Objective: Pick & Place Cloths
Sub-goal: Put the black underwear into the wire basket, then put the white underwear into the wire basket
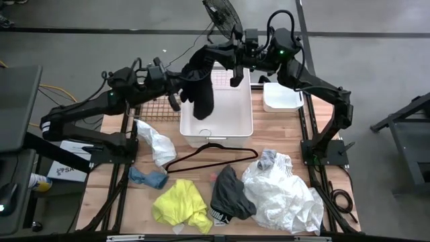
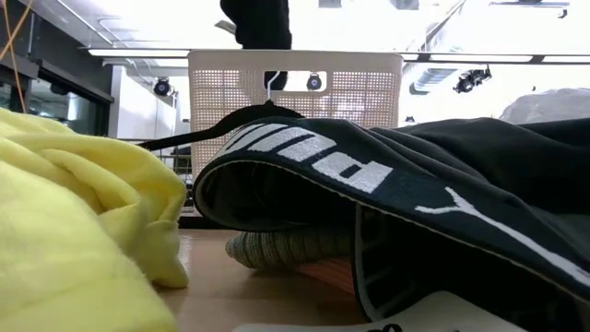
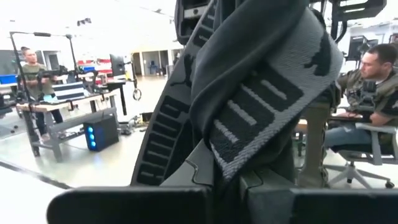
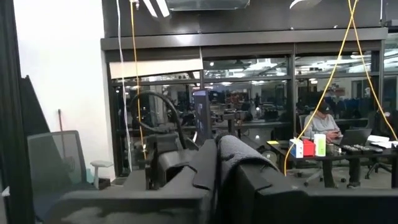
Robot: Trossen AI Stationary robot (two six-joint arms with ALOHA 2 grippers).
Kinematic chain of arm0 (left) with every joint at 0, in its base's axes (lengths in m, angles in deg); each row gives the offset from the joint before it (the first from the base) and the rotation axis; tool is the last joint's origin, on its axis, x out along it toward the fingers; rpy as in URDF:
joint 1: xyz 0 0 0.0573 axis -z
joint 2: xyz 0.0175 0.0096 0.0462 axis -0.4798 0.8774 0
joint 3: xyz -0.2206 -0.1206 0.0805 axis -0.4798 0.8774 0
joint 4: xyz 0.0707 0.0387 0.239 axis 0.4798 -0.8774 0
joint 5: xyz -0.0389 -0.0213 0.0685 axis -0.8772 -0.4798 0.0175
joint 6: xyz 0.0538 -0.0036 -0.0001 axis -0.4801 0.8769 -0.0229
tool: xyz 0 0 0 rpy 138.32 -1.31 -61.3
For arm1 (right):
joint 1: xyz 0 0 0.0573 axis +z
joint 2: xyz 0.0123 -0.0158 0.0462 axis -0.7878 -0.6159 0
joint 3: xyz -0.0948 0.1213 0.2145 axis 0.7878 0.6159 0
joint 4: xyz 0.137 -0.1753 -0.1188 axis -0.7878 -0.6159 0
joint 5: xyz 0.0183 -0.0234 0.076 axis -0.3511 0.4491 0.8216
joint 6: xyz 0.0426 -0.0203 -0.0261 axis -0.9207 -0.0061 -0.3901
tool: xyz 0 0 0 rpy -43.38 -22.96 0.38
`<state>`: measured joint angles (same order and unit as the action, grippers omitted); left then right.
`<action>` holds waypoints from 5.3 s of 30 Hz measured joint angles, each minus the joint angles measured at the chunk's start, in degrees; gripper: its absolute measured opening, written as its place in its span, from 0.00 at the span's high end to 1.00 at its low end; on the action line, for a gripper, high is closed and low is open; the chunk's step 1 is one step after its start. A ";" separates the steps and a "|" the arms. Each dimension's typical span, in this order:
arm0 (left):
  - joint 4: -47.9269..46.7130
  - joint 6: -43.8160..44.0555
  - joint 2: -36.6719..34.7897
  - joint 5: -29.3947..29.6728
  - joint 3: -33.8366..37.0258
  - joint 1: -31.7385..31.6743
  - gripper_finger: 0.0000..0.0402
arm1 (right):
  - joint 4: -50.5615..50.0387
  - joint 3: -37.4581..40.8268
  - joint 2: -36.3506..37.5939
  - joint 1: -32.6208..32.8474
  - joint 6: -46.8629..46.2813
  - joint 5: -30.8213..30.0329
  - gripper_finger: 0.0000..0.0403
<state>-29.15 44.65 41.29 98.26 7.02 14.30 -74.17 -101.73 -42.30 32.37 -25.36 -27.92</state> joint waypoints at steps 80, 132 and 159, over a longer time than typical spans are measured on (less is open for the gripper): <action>-36.29 -4.07 -11.02 -3.26 17.77 -39.19 1.00 | -43.11 0.00 3.02 -0.79 7.15 -26.27 0.33; -48.56 -4.02 -2.28 -9.46 17.77 -41.11 0.43 | -50.05 22.46 18.80 4.91 4.53 -31.17 0.33; -70.34 -18.00 -14.61 -30.27 17.77 -31.57 0.43 | -33.86 55.63 40.76 16.21 -7.91 -39.98 0.33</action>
<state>-99.49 26.65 26.68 67.99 24.79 -17.26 -108.02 -46.10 -1.54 48.57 -33.28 -67.90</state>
